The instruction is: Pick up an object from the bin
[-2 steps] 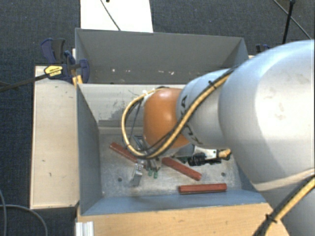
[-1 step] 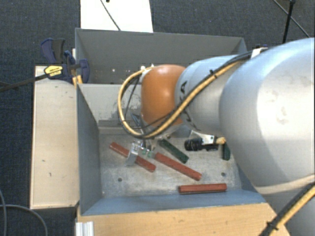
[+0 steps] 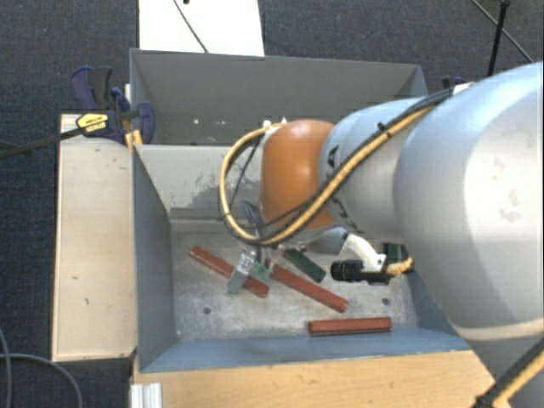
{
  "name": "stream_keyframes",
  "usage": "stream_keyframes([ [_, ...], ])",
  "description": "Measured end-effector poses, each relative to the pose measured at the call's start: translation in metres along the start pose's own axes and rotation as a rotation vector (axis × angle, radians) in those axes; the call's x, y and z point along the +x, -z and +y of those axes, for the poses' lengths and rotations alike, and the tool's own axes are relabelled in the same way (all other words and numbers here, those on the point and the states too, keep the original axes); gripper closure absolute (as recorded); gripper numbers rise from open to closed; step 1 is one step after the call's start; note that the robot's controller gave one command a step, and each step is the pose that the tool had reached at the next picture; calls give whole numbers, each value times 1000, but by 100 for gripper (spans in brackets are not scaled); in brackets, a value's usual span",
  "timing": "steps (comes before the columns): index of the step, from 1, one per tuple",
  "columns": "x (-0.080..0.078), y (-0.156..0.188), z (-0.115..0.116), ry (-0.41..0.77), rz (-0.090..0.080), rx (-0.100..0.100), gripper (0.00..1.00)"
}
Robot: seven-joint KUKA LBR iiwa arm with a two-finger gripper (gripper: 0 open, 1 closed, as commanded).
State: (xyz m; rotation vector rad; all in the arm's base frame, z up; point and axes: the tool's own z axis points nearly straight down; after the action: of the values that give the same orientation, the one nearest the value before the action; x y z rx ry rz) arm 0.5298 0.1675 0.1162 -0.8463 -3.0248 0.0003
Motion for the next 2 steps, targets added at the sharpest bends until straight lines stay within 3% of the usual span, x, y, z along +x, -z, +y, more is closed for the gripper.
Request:
stream_keyframes([
  [1,16,-48,-6,-254,3,3,0],
  [2,16,-47,-6,-256,2,2,0],
])
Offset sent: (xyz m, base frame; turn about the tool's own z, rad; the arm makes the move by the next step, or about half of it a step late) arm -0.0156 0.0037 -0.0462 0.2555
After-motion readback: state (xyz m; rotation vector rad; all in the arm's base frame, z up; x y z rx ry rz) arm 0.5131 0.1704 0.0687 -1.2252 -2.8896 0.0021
